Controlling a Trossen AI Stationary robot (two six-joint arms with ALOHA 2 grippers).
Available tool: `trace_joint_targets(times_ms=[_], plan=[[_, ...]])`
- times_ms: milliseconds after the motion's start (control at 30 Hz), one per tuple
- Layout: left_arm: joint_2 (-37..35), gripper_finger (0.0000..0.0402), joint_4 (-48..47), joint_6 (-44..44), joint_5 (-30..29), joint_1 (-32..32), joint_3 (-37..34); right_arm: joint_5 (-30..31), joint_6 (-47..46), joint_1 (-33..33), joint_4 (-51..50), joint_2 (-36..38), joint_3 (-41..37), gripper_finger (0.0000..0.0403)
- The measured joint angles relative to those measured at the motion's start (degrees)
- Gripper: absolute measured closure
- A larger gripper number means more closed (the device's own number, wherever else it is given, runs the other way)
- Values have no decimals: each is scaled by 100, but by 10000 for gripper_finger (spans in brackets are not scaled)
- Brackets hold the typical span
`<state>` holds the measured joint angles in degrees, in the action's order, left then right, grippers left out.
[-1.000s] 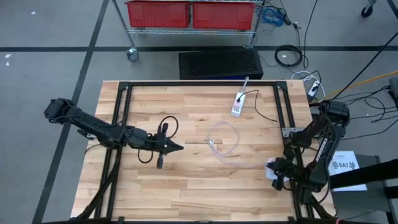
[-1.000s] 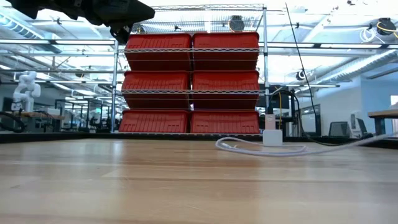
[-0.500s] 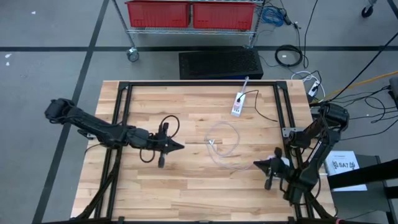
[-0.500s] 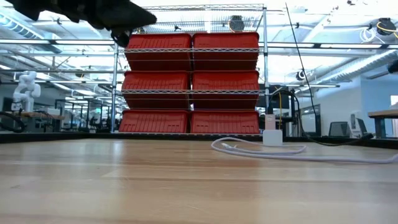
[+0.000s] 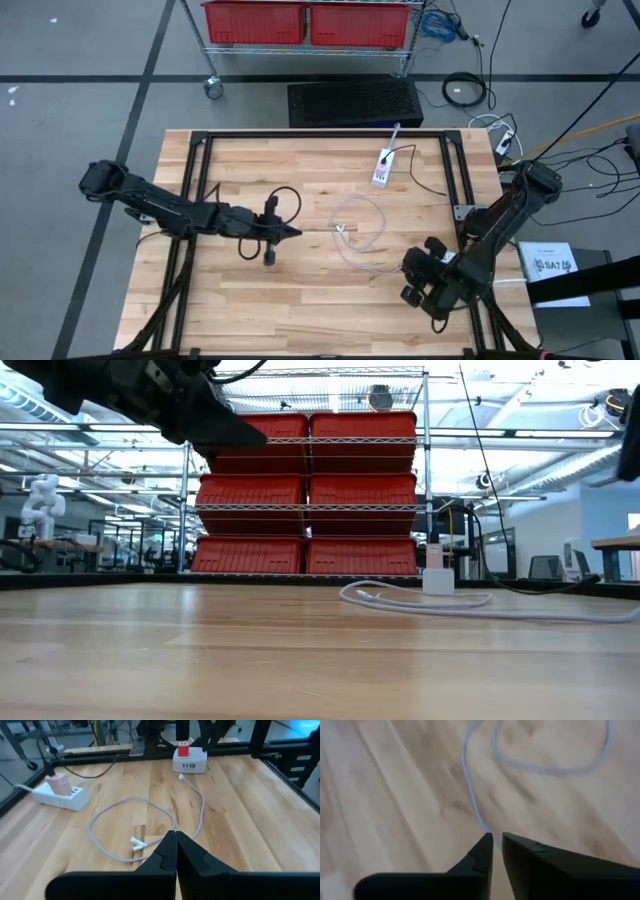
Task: Insert USB
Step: Insert the white charger cable into the bottom right orange charger adapter
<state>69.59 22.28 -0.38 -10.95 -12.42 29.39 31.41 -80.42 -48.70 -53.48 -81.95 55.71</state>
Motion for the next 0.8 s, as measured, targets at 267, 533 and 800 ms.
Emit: trace_joint_targets(times_ms=[267, 533, 800], plan=[[317, 401, -39, 181, 472, 407, -168, -1169, 1202, 336, -745, -51, 277, 315], [581, 401, 137, 548, 1107, 609, -170, -1998, 3695, 1460, -566, -687, 80, 263], [583, 401, 67, 726, 1270, 618, -173, -3027, 5421, 2270, -225, -1369, 43, 242]])
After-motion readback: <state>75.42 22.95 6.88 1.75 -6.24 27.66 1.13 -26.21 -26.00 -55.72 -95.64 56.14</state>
